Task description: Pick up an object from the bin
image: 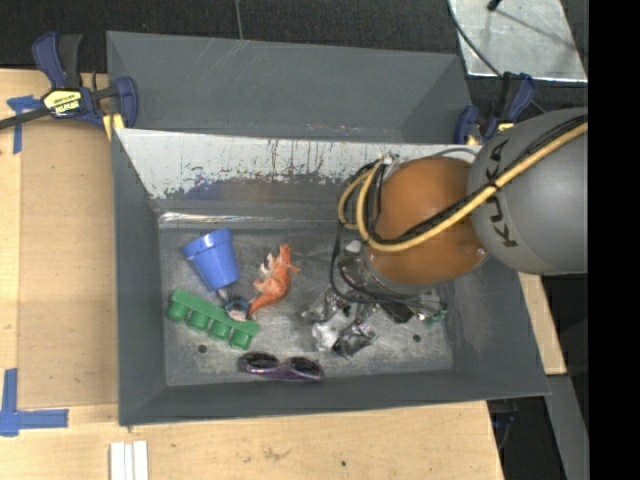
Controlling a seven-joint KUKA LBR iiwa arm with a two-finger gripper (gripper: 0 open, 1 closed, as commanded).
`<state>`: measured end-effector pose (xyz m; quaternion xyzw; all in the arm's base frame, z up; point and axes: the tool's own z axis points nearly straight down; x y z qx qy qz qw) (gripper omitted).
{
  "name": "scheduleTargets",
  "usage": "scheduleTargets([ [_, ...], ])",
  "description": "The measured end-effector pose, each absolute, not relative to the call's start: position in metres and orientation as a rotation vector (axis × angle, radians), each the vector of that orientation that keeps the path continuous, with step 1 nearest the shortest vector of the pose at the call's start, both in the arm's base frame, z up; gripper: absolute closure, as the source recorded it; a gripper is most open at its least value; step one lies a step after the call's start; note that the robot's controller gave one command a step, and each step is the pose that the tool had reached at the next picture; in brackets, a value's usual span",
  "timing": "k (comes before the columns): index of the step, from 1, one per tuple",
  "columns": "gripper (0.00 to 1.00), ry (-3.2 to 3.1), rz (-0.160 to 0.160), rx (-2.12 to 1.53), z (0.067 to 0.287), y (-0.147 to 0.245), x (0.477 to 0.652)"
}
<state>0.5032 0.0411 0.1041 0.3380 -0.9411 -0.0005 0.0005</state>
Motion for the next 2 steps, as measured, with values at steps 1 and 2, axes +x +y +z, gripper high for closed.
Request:
scheduleTargets([
  [1,1.0,-2.96,0.0,1.061,0.1172,0.0412,0.5041],
  [2,1.0,-2.963,0.001,1.061,0.1234,0.0412,0.5048],
])
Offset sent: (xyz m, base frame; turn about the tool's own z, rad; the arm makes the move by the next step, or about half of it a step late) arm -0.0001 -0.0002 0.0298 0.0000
